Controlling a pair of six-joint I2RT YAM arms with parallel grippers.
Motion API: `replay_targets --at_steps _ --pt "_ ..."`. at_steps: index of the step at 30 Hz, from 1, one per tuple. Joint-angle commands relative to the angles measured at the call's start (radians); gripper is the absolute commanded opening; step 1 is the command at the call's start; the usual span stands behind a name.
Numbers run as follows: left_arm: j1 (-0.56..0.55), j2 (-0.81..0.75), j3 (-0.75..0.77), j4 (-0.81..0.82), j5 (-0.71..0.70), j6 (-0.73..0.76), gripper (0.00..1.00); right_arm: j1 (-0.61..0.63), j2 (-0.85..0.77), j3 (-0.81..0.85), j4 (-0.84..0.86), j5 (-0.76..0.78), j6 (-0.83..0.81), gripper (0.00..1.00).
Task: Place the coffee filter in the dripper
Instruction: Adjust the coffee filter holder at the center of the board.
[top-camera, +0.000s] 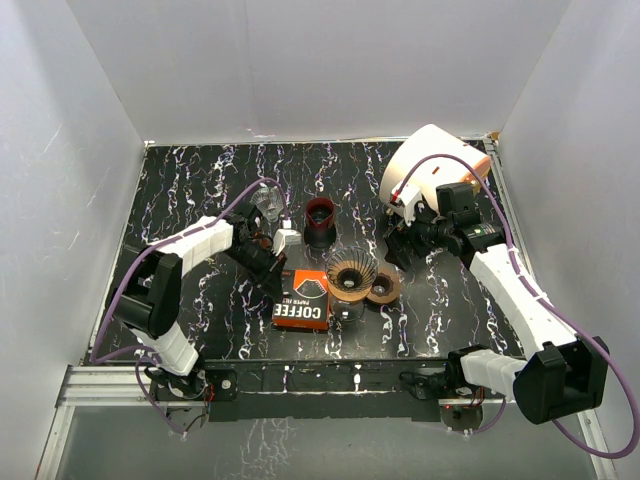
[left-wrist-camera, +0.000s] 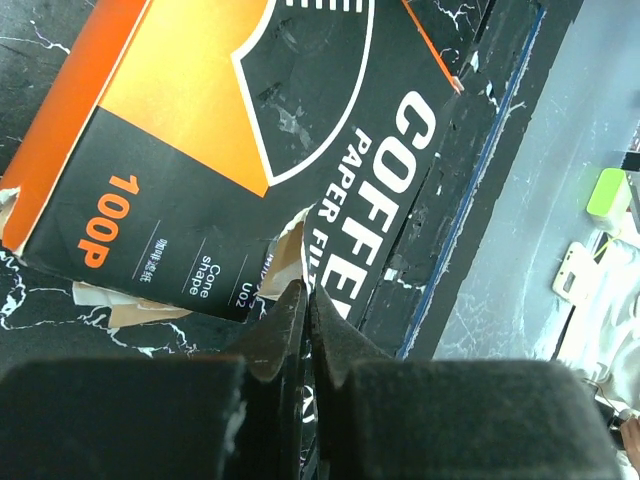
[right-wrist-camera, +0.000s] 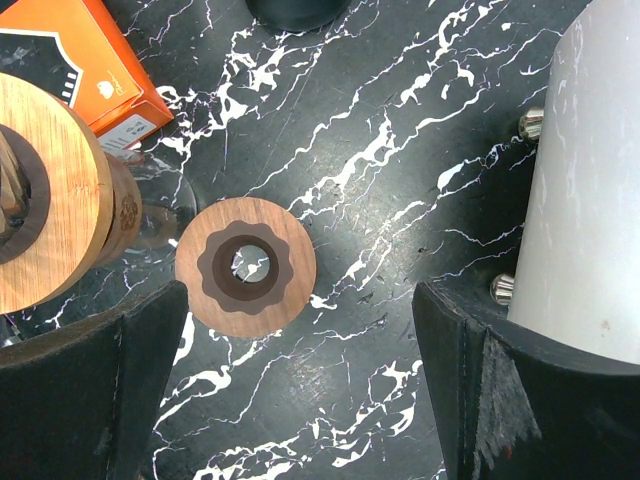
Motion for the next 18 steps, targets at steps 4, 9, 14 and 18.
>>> replay_targets --at_steps 4,9,14,18 --pt "-0.005 -0.059 0.080 -0.150 -0.071 0.061 0.00 -0.006 -0.014 -0.002 0.046 0.010 -0.021 0.95" --pt "-0.005 -0.109 0.132 -0.293 -0.230 0.094 0.00 -0.006 -0.007 0.008 0.046 0.011 -0.023 0.96" --pt "-0.005 -0.176 0.187 -0.428 -0.347 0.119 0.00 -0.006 0.009 0.027 0.040 0.014 -0.024 0.96" --pt "-0.005 -0.219 0.242 -0.521 -0.431 0.134 0.00 -0.006 0.007 0.032 0.040 0.021 -0.026 0.96"
